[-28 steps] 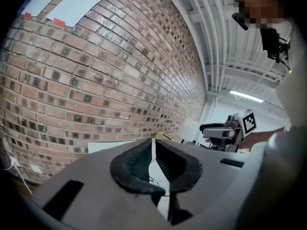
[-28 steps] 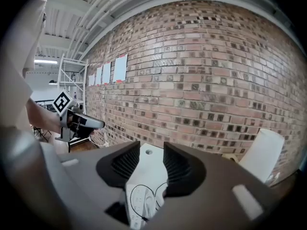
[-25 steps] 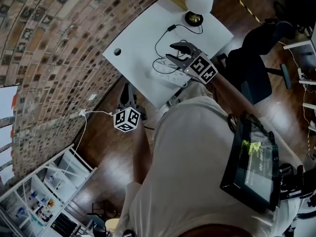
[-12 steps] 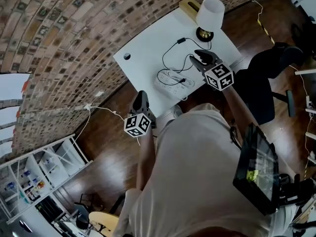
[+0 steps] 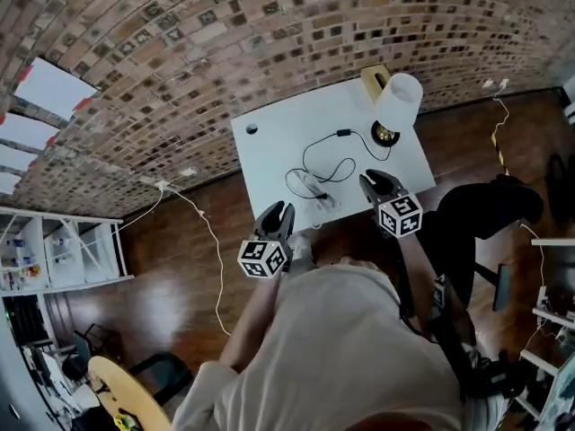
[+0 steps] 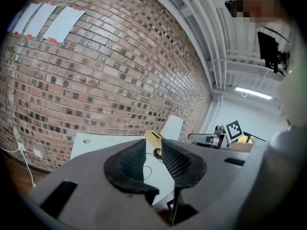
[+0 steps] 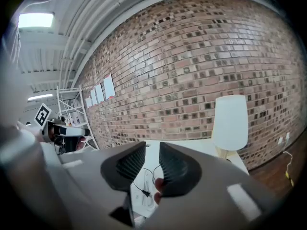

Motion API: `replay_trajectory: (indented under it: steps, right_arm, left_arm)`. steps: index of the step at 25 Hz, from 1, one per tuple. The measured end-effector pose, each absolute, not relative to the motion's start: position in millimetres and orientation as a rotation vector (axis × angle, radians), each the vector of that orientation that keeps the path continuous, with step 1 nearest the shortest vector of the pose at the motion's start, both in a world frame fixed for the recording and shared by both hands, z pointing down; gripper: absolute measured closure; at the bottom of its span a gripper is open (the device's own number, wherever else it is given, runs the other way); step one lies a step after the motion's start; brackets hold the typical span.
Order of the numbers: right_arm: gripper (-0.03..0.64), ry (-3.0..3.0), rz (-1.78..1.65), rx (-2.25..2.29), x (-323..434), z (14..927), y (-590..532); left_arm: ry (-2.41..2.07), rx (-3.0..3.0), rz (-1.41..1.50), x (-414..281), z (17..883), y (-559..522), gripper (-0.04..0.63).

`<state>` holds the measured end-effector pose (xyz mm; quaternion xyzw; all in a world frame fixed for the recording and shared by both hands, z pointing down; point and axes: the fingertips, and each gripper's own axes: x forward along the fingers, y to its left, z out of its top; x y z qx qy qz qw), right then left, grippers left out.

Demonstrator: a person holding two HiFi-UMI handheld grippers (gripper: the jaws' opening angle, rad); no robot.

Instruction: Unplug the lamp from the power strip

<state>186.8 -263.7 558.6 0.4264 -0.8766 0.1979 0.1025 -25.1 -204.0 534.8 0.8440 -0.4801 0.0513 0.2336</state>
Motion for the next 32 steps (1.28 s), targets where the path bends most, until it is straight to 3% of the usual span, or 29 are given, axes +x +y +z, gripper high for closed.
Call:
replay_trajectory:
  steps: [10, 17, 32]
  right_arm:
    - [0.558, -2.626, 0.669, 1.173, 217.5, 572.1, -190.2]
    - [0.573, -2.704, 0.985, 1.161, 231.1, 555.2, -154.4]
    - [0.588, -2.733, 0.733, 1.188, 210.5, 510.5, -139.2]
  left_arm:
    - [-1.473, 2.177, 0.158, -17.9, 542.4, -106.1, 0.589]
    - [-1.505, 2.097, 0.105, -17.3, 545.3, -60.4, 0.591]
    - [-1.296, 2.065, -0.088, -33.4, 521.5, -36.1, 0.592]
